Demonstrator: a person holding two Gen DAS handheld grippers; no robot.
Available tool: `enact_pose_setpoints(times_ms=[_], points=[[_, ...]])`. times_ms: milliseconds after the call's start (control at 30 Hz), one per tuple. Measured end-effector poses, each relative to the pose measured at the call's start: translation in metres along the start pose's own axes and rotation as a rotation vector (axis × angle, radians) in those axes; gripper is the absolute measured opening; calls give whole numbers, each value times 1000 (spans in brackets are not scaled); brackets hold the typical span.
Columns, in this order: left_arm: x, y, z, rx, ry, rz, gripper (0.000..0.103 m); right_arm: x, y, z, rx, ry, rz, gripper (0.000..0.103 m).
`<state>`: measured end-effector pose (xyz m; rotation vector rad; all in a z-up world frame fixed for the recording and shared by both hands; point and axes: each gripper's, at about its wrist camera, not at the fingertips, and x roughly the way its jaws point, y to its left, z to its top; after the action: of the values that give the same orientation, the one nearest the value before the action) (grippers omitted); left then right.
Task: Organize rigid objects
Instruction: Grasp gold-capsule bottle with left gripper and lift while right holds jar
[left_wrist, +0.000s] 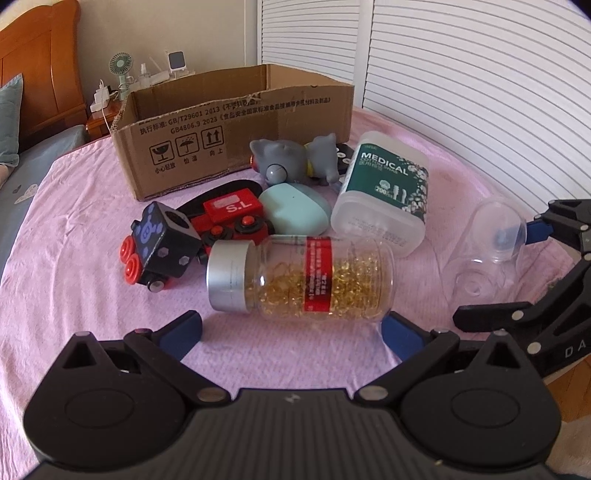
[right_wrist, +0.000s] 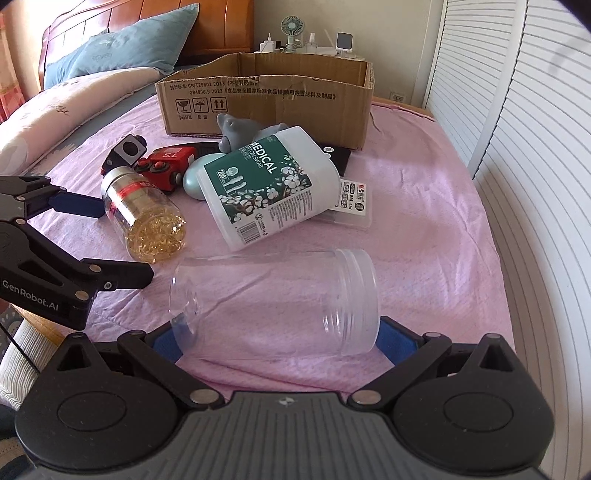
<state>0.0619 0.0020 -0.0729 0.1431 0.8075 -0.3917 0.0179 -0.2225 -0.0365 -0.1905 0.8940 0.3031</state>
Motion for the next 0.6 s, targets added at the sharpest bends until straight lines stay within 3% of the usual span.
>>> enact_pose_setpoints(times_ms=[167,400,600], points=[[0,-3,5,-9,-23,-11,102,0,-1,-1,-3,-9,2,103],[0,-12,13,39,-50,56,102,-1,0,3,-10,0,13,103],[1,-15,22,46,-47,55,102,-6,6,10,-26,-19,7,103]])
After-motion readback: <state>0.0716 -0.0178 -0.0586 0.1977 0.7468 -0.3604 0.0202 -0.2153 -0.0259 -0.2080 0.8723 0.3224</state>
